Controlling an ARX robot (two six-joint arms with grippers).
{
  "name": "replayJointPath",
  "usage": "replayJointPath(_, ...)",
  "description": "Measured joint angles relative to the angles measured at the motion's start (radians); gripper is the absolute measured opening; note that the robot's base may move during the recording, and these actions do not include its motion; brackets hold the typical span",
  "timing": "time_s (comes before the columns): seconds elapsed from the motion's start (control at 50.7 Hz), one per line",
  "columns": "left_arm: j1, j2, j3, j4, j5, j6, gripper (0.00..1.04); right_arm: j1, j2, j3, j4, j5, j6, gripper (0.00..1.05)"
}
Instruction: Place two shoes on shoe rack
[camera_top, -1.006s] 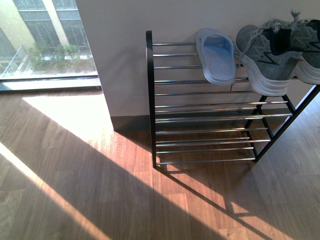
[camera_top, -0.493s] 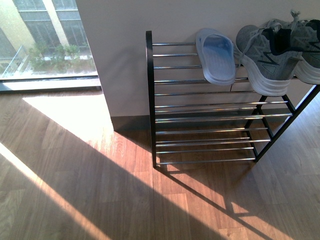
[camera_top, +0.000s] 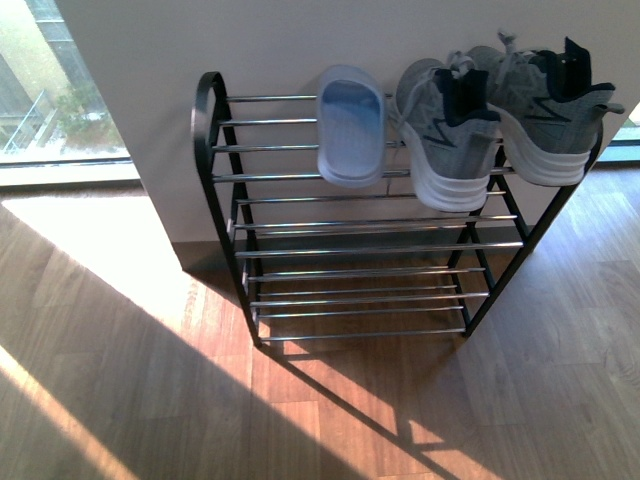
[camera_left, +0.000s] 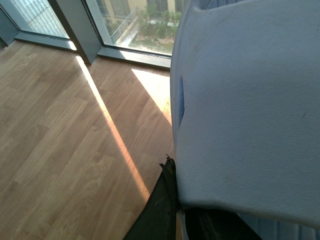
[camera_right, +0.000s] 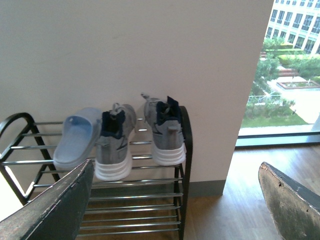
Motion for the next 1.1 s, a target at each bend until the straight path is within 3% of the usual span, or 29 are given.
replayJointPath(0.513,-0.001,0.003,0.0,0.0,0.001,0.0,0.02,0.0,0.0,0.0,-0.001,0.006,0.0,0.96)
replayJointPath(0.631,0.029,0.066,0.017,0.113,0.043,-0.01,0.02,0.001,0.0,0.0,-0.001,0.006,0.0,0.96)
replayJointPath(0.809,0.154,0.472,0.311,0.207,0.278,0.148,0.02,0.001,0.0,0.0,-0.001,0.005,0.0,0.96)
replayJointPath(0.966,0.159,0.774,0.565,0.154,0.36,0.334,0.02,0.001,0.0,0.0,-0.001,0.005,0.0,0.96)
replayJointPath(1.104,0.158,0.957,0.758,0.084,0.357,0.384,0.02,0.001,0.0,0.0,-0.001,0.005,0.0,0.96)
